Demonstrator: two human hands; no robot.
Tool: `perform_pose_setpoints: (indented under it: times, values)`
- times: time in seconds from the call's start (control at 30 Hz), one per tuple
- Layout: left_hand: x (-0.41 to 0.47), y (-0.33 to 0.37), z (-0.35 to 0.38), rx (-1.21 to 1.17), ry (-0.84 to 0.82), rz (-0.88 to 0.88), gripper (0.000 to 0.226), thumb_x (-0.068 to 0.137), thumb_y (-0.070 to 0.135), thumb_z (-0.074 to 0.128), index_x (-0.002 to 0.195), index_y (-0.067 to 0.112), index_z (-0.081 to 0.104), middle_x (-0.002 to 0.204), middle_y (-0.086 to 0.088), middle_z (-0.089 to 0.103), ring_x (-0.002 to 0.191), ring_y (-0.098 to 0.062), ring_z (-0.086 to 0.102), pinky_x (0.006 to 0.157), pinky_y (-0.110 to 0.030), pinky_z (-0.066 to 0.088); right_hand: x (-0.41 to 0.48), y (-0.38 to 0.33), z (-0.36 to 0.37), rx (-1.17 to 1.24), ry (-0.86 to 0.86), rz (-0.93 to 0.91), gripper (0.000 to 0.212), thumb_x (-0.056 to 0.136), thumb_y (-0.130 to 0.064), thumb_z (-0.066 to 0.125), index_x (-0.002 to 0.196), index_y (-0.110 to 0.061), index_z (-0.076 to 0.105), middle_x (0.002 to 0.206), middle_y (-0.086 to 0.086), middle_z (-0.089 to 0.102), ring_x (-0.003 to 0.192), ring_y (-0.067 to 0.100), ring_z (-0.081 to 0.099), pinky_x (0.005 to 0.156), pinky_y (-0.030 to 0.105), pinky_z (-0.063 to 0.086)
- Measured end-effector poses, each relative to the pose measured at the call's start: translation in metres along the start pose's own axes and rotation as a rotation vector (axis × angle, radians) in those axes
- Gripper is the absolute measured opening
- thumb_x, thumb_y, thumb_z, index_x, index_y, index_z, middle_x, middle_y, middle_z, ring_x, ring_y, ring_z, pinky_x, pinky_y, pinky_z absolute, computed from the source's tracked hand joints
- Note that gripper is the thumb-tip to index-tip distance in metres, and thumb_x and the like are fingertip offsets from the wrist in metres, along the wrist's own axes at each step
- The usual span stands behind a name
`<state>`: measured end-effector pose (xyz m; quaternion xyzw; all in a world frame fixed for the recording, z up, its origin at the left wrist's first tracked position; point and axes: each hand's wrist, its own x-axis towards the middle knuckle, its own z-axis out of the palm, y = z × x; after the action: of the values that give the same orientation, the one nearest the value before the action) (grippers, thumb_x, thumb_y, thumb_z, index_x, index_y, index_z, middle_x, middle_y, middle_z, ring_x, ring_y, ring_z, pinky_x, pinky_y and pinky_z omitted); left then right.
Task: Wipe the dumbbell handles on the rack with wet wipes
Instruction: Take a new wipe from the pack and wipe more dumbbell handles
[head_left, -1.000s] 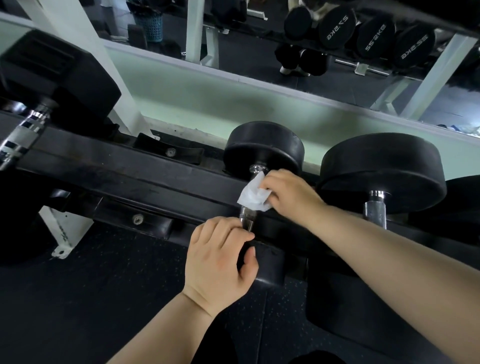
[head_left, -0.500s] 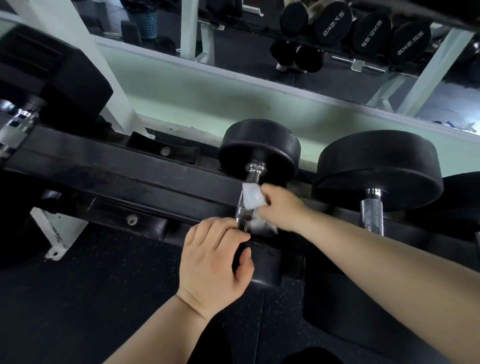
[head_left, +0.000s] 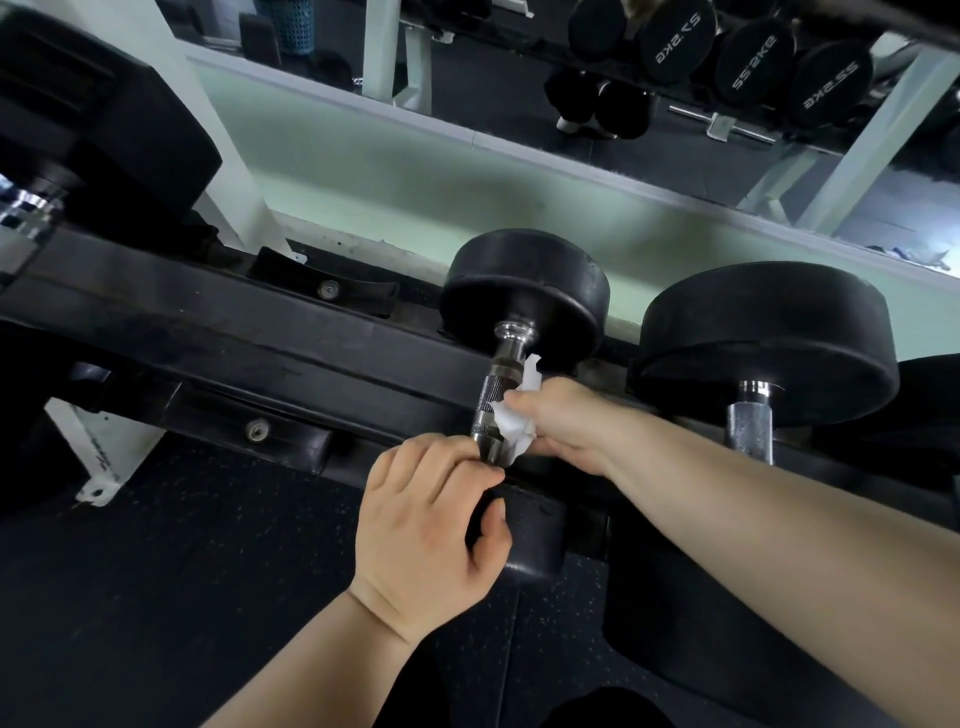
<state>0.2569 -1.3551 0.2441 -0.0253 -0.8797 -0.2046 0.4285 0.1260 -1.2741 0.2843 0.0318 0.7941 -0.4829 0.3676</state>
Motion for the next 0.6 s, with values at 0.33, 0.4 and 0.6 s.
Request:
perform_pose_setpoints:
  times: [0.33, 0.4, 0.6]
  values:
    - [0.001, 0.0, 0.0, 0.007, -0.006, 0.003, 0.017, 0.074, 0.027, 0.047, 0.089, 0.02, 0.047, 0.096, 0.007, 0.045, 0.085, -0.016, 0.047, 0.073, -0.026, 0.033, 0.002, 0.012, -0.006, -0.119, 0.014, -0.054, 0.011, 0.081, 0.005, 0.054, 0.078, -0.006, 0.055, 0.096, 0.019, 0.062, 0.088, 0.033, 0.06, 0.091, 0.046, 0.048]
    - [0.001, 0.0, 0.0, 0.008, -0.006, -0.001, 0.016, 0.074, 0.027, 0.047, 0.089, 0.02, 0.047, 0.095, 0.006, 0.045, 0.085, -0.017, 0.048, 0.073, -0.025, 0.033, -0.007, 0.013, -0.008, -0.264, -0.097, 0.004, 0.016, 0.079, 0.008, 0.053, 0.074, -0.007, 0.055, 0.083, 0.015, 0.062, 0.081, 0.029, 0.059, 0.082, 0.038, 0.049]
    - [0.0, 0.0, -0.001, 0.008, -0.009, 0.001, 0.017, 0.074, 0.027, 0.047, 0.089, 0.02, 0.047, 0.095, 0.006, 0.045, 0.085, -0.016, 0.048, 0.072, -0.025, 0.033, 0.009, -0.007, -0.014, -0.052, 0.21, -0.079, 0.023, 0.082, 0.011, 0.04, 0.085, -0.007, 0.054, 0.11, 0.024, 0.06, 0.102, 0.038, 0.057, 0.094, 0.05, 0.045]
